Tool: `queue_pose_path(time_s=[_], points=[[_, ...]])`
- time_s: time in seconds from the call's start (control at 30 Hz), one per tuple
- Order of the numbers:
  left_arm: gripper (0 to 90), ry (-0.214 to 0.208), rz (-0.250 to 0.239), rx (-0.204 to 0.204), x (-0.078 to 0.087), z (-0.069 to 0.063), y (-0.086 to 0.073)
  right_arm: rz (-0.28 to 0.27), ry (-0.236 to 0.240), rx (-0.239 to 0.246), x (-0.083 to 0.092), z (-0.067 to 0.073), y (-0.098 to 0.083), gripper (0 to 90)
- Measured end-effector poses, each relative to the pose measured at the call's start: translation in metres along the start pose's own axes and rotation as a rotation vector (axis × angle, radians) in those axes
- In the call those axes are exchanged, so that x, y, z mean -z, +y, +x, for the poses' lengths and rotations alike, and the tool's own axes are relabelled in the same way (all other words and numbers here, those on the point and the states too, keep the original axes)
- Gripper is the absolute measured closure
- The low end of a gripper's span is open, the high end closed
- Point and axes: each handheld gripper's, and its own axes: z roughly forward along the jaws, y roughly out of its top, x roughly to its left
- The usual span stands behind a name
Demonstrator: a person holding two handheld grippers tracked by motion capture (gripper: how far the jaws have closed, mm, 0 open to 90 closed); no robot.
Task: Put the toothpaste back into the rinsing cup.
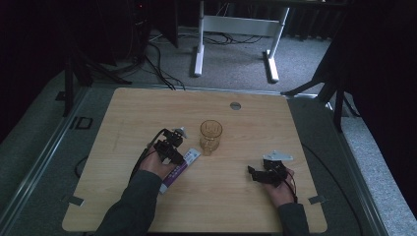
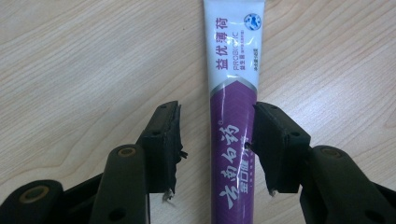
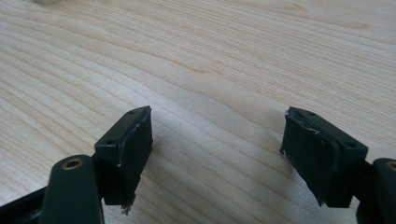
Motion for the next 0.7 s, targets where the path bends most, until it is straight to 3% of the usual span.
queue_pose_path(time_s=[0.5,0.7], points=[[51.1,-0.015,0.065,-0.028,-0.008,-0.005,0.001,0.0,0.0,-0.001,0.0,0.0,0.0,24.2],[50.7,-0.017,0.068,-0.029,-0.011,-0.007,0.002,0.001,0.001,-0.001,0.0,0.0,0.0,24.2]])
